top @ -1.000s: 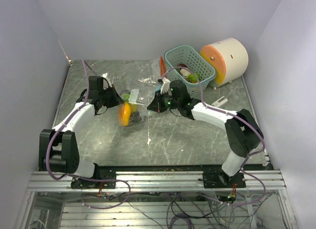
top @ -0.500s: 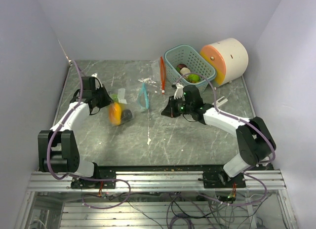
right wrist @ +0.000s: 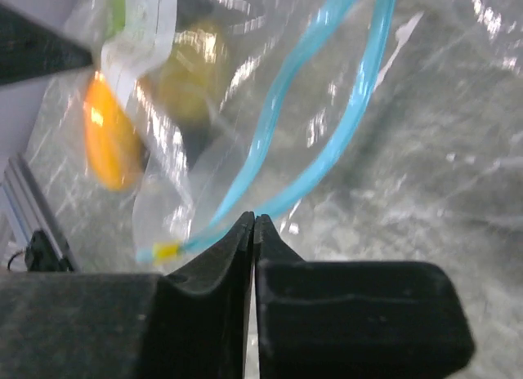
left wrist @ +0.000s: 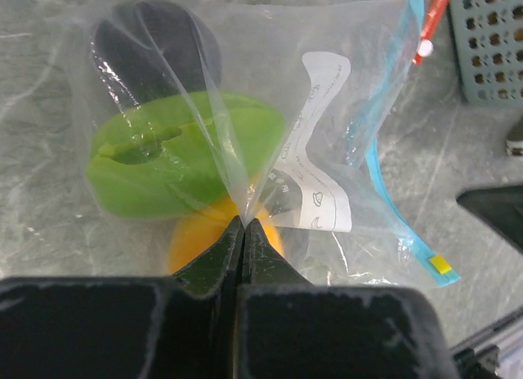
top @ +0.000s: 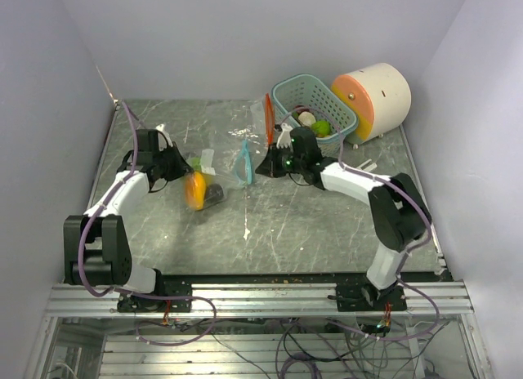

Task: Open the zip-top bag and remove the fake food
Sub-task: Adjust the zipper food storage bag at the center of the board.

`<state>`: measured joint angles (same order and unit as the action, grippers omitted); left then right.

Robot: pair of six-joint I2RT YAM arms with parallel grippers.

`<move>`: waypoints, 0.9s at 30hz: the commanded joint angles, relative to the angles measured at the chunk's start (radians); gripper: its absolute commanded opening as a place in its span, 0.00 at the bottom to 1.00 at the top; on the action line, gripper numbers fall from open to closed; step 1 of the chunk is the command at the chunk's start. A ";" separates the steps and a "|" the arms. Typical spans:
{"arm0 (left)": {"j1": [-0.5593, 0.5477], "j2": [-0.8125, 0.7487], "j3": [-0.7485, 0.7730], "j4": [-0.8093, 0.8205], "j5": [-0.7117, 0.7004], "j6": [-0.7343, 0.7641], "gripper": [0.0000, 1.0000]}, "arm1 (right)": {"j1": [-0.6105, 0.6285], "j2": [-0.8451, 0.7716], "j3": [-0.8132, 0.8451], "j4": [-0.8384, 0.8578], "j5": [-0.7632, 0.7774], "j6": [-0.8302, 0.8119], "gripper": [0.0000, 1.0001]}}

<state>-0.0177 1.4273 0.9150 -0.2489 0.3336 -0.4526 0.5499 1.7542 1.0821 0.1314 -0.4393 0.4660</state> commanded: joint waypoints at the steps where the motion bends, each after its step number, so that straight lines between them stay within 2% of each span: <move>1: -0.001 -0.006 -0.022 0.077 0.171 0.014 0.07 | 0.001 0.123 0.122 0.020 0.061 0.030 0.00; 4: -0.002 0.009 -0.025 0.091 0.232 0.022 0.07 | 0.001 0.178 0.142 0.038 0.053 0.048 0.00; 15: -0.018 -0.020 0.028 0.095 0.251 0.016 0.07 | 0.007 0.260 0.066 0.105 0.025 0.074 0.00; 27: -0.238 -0.118 0.182 -0.011 0.161 0.195 0.08 | 0.008 0.356 0.056 0.140 -0.006 0.082 0.00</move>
<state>-0.2127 1.3781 1.0325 -0.2470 0.5167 -0.3367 0.5518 2.0743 1.1503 0.2508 -0.4377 0.5465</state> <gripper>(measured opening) 0.083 0.003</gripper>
